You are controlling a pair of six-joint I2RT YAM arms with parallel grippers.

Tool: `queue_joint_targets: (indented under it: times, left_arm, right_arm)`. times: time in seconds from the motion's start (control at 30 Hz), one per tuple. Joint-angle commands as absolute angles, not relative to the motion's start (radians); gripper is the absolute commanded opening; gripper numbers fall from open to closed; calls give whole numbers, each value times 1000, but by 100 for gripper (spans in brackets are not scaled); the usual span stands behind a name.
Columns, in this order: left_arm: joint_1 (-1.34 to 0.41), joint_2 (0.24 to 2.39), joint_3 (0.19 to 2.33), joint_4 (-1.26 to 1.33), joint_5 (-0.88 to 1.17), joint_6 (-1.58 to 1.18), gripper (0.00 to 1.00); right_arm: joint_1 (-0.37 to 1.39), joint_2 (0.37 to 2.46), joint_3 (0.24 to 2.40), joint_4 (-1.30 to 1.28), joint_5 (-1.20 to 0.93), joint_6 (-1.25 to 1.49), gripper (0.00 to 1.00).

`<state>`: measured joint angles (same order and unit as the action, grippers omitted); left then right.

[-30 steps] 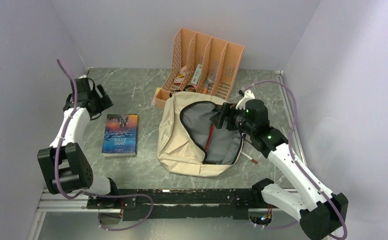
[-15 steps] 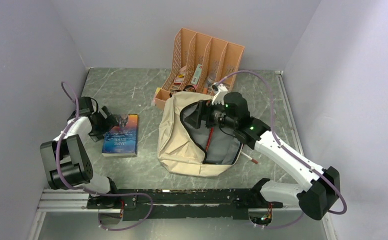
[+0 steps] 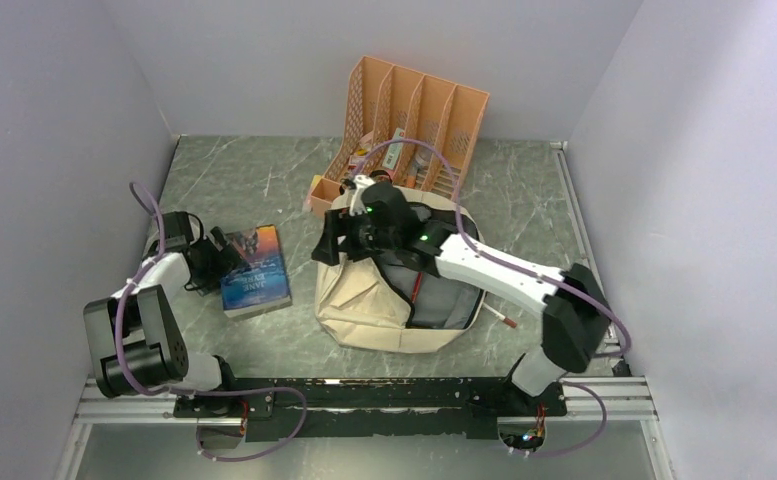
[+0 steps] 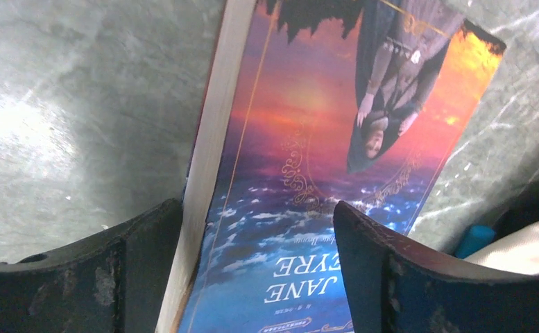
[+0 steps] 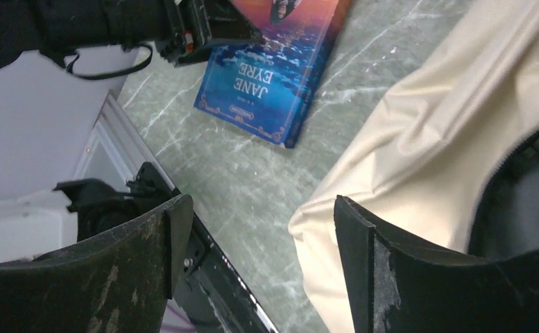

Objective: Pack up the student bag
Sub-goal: Pick up the book from the center of the board.

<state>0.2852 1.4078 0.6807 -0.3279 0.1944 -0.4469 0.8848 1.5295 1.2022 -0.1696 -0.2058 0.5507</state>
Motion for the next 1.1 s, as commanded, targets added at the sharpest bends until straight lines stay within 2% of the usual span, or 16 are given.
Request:
queue_joint_targets:
  times: [0.0,0.13,0.27,0.43,0.63,0.9,1.07]
  left_arm:
    - [264,1360,608,-318,290,-482,82]
    - [248,1353,591,-294,314,-497,78]
    - [244,1375,638,-327,252,-496,79]
    - [246,1395,701,-351,157,-515,85]
    - [247,1464,751,-351,118,-505,83]
    - [246,1484,693,-310,163,-523,68]
    - [247,1467,666,-306,162,-535,48]
  right_arm:
    - [930,1679,1323,-137,-183,574,76]
    - [955,1835,1437,-158,-154,571,70]
    - [960,1988,1556,-191,-105,553,65]
    - [960,2175,1758,-264,-103,507,64]
    - [960,2330,1900,-333,-76,492,65]
    - [955,2400,1929,-350,-43,508,65]
    - [933,2403,1888,-319,-80,545,66]
